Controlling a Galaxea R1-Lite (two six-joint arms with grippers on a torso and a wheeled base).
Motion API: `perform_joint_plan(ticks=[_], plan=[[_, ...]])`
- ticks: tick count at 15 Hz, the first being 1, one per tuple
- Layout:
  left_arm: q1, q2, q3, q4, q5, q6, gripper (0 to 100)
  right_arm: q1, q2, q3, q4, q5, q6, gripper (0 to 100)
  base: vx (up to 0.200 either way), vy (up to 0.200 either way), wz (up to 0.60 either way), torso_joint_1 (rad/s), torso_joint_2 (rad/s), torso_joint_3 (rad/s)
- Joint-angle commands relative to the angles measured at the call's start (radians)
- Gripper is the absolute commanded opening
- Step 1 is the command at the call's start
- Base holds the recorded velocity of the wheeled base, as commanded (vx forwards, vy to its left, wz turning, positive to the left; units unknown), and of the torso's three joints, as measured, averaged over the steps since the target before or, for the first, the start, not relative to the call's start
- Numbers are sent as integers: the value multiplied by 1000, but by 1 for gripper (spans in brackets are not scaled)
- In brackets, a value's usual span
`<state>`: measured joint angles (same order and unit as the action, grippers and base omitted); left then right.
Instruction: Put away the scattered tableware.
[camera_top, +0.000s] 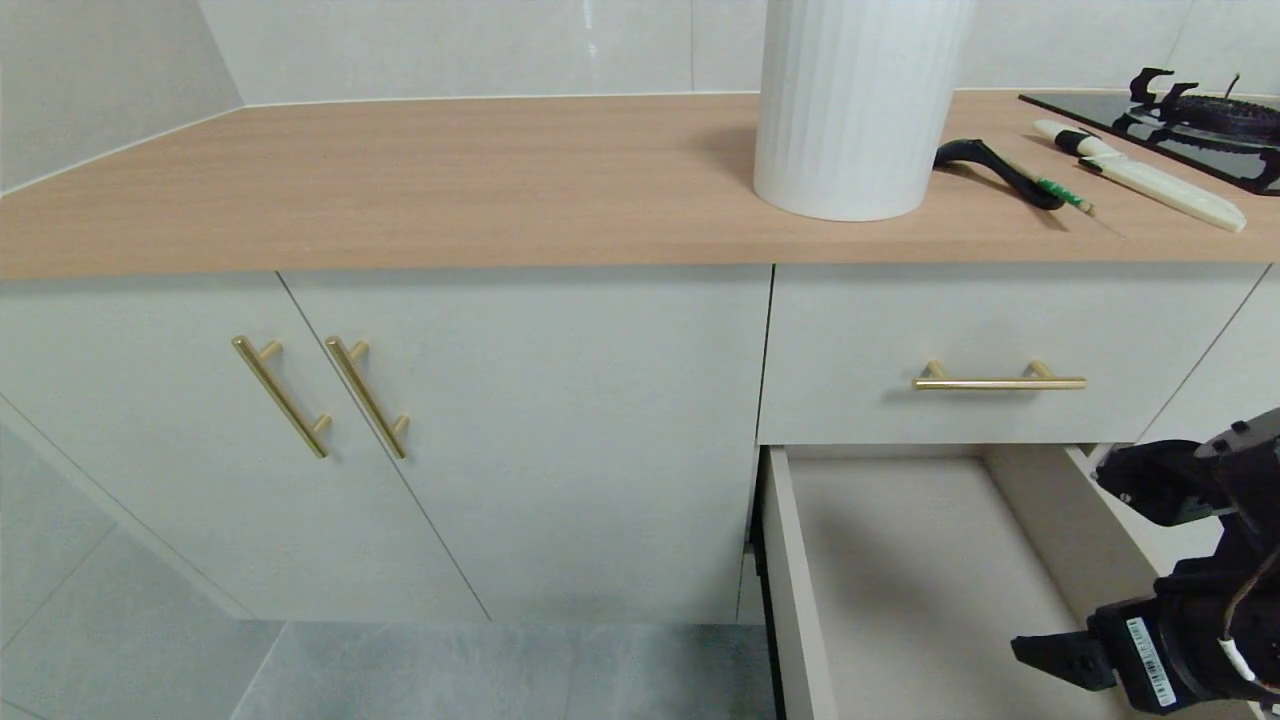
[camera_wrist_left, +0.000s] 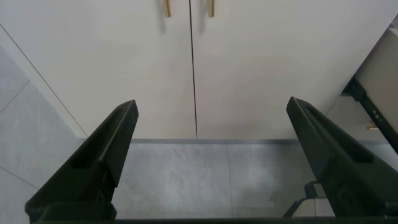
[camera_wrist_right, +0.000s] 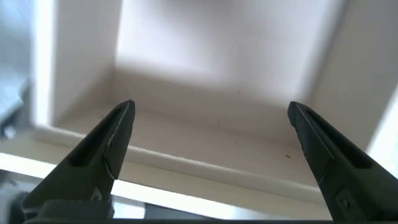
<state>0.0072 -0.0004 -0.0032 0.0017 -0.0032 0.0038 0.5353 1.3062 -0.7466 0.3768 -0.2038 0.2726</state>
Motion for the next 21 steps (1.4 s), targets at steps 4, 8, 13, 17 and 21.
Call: perform_joint_plan(ticks=[4,8,13,17,21], plan=[[0,0,0,0,0,-1,100,3,-100,-191,189,32,117,100,0,0,0,0,0,0],[0,0,0,0,0,1,100,0,-114,-188,160,53,116,100,0,0,0,0,0,0],[0,0,0,0,0,-1,100,0,-116,-180,145,49,112,100,0,0,0,8,-20,-5],[0,0,0,0,0,-1,100,0,-116,-178,145,50,109,100,0,0,0,140,-190,-221],[0,0,0,0,0,-1,100,0,-114,-178,145,52,109,100,0,0,0,129,-584,-256]])
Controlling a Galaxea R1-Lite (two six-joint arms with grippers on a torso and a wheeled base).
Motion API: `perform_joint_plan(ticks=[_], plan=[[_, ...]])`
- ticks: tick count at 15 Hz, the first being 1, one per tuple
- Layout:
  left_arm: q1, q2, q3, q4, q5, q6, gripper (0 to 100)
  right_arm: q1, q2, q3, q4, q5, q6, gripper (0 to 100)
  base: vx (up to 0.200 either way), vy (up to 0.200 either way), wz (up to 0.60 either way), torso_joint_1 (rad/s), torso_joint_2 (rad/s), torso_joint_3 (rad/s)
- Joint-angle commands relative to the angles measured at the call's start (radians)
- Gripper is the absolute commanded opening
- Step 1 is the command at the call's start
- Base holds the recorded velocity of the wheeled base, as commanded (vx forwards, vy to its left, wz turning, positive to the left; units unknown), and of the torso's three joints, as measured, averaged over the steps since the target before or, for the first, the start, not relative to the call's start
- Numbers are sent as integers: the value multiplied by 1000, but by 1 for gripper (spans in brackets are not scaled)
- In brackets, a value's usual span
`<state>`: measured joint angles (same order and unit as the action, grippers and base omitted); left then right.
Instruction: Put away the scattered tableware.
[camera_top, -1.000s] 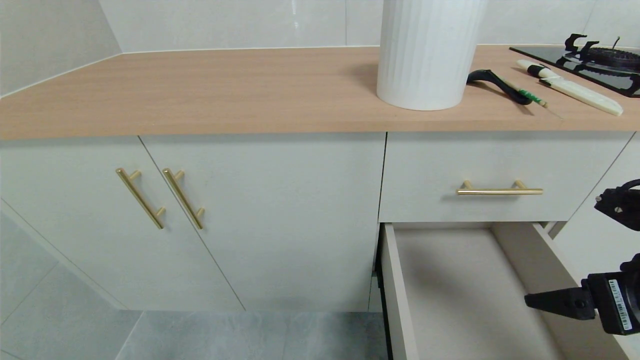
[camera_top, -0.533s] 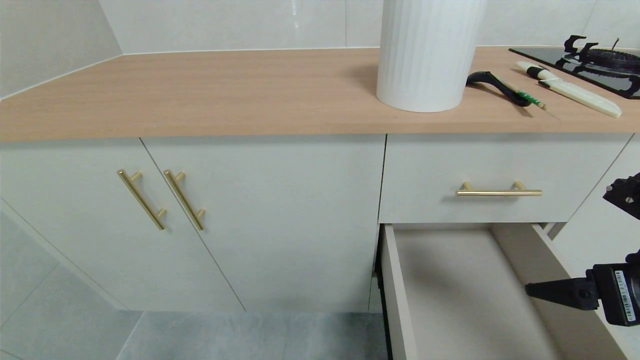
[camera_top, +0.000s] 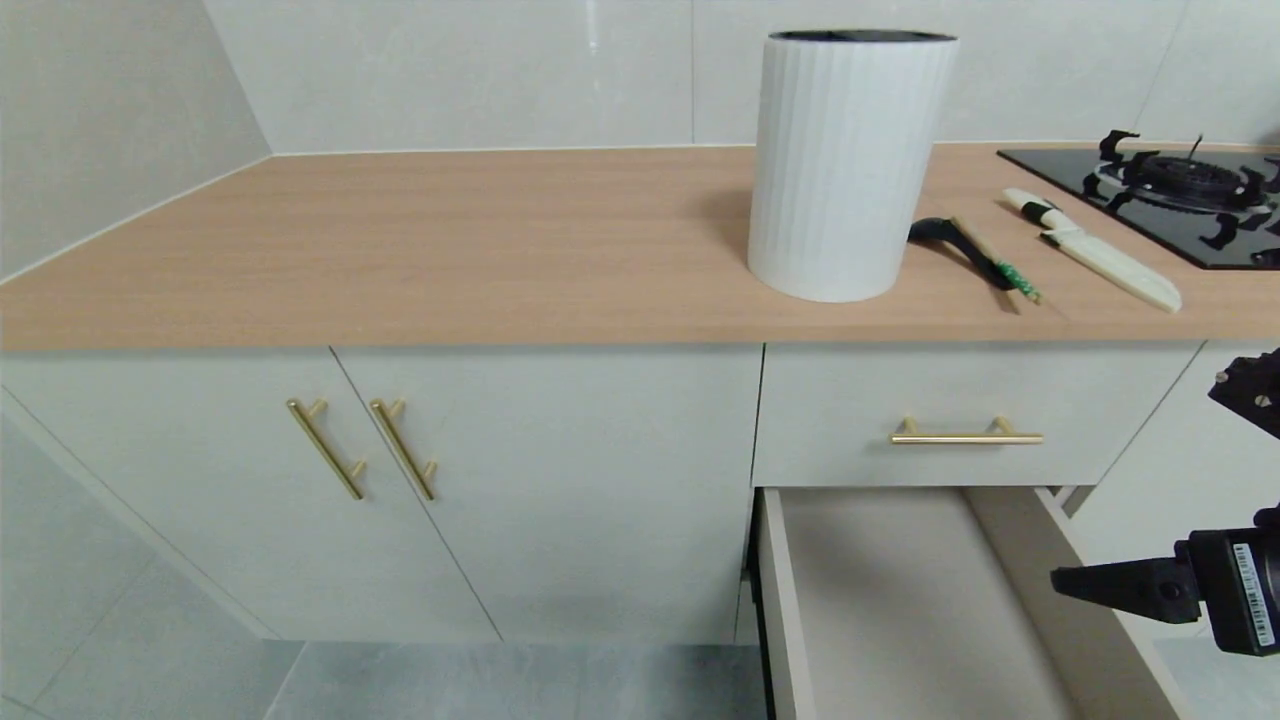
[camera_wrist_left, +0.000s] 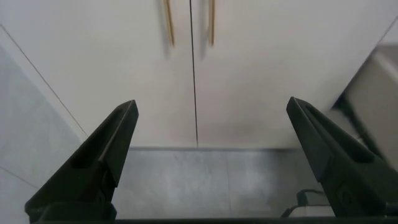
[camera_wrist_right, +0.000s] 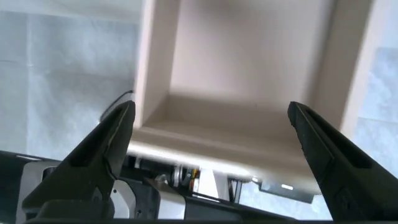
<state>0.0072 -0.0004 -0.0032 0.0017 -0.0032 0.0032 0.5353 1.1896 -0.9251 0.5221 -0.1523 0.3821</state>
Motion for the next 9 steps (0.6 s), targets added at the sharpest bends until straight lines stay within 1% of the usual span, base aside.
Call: perform_joint_plan(ticks=[1,2,6,7,9], plan=[[0,0,0,0,0,1,100,0,5,2,-1,-1,0,100,0,0,0,32,-510,-261],[0,0,0,0,0,0,100,0,8,6,-1,-1,0,100,0,0,0,149,-500,-246],[0,0,0,0,0,1,100,0,10,5,-1,-3,-2,100,0,0,0,320,-480,-257],[0,0,0,0,0,1,100,0,8,3,-4,-3,-17,100,0,0,0,183,-364,-183],[0,0,0,0,0,1,100,0,15,-12,-42,-30,-72,100,0,0,0,80,-156,-80]])
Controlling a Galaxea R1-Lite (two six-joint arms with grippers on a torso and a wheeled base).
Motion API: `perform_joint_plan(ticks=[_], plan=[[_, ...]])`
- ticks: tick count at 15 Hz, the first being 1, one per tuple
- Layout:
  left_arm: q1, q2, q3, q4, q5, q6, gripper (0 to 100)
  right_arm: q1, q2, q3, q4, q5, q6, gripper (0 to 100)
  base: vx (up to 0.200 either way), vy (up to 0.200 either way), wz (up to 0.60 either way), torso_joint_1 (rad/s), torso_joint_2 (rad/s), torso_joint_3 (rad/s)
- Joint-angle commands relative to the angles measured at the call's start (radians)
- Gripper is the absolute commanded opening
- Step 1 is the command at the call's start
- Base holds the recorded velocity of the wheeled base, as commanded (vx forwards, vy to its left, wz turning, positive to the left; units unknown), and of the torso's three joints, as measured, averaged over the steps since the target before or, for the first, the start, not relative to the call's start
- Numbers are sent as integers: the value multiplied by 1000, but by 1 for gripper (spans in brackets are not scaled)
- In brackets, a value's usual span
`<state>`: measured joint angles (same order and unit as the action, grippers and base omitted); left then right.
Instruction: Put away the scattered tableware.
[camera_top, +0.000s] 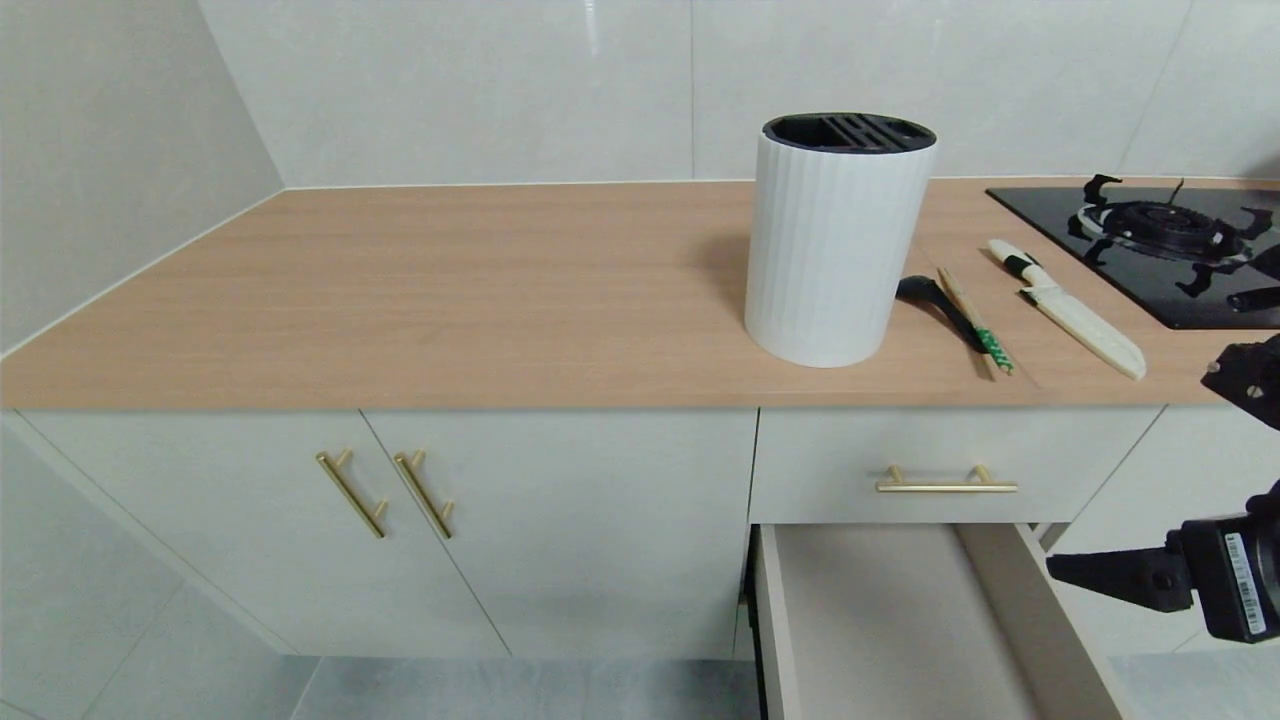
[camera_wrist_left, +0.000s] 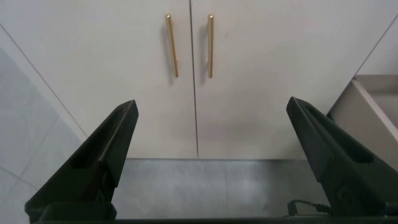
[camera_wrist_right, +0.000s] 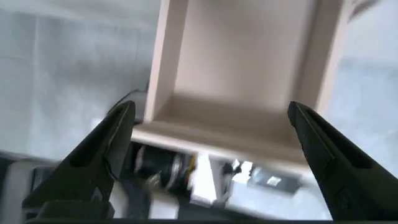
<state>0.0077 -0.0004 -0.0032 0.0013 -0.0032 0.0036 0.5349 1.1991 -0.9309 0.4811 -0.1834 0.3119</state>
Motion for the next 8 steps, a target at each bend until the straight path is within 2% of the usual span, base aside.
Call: perform_joint_plan(ticks=[1,3,4,8], plan=[[0,0,0,0,0,-1,100,-1,28,-66,-24,-27,-10,100,0,0,0,46,-66,-32],[0,0,0,0,0,-1,100,-59,169,-321,51,-53,-7,100,0,0,0,0,0,0],[0,0,0,0,0,-1,100,-78,235,-404,70,-51,1,100,0,0,0,0,0,0],[0,0,0,0,0,-1,100,-174,396,-553,57,-54,29,100,0,0,0,0,0,0]])
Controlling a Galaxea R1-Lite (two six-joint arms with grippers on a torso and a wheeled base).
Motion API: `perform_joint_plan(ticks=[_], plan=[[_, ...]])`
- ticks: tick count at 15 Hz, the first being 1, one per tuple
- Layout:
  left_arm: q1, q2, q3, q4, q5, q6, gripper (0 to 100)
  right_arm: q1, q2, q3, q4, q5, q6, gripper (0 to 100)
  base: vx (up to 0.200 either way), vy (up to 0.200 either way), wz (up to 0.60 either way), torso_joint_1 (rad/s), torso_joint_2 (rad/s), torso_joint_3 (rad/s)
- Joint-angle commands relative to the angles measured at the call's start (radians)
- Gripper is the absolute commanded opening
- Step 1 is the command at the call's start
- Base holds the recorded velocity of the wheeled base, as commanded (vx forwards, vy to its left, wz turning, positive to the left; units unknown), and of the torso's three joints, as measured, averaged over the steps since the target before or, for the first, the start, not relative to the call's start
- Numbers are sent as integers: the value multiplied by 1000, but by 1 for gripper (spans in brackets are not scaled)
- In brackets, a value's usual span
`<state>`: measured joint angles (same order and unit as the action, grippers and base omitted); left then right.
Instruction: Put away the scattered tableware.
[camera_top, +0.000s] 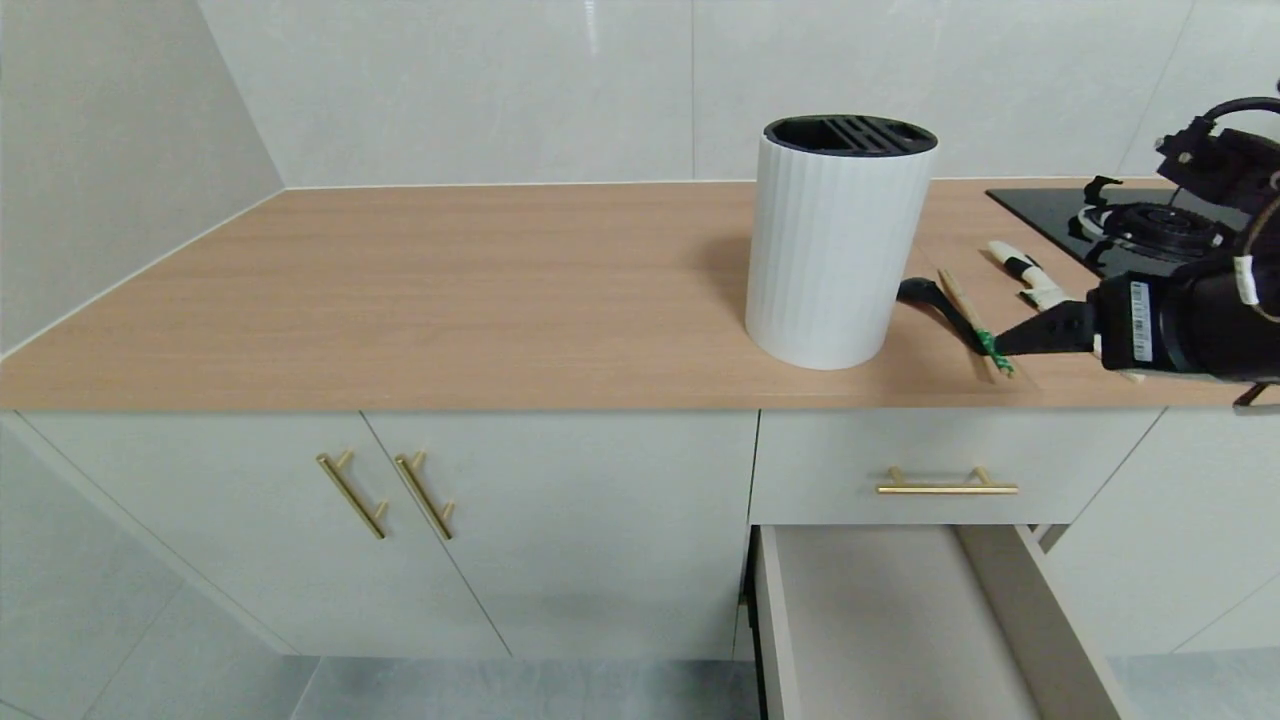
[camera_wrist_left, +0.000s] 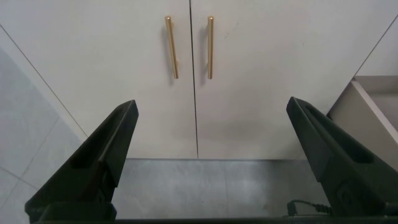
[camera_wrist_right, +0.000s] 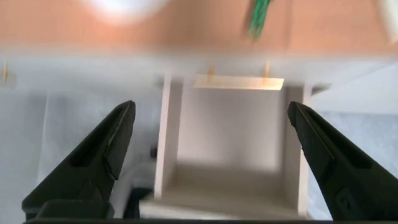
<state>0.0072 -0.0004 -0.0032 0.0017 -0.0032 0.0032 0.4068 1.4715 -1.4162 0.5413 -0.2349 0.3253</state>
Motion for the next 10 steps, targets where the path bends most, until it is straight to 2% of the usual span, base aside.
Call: perform_joint_plan(ticks=[1,3,10], plan=[[0,0,0,0,0,0,100,-49,139,-70,-4,-6,29,100,0,0,0,0,0,0],[0,0,0,0,0,1,100,-82,193,-75,-15,-7,43,100,0,0,0,0,0,0],[0,0,0,0,0,0,100,-83,290,-69,-107,-53,44,100,0,0,0,0,0,0]])
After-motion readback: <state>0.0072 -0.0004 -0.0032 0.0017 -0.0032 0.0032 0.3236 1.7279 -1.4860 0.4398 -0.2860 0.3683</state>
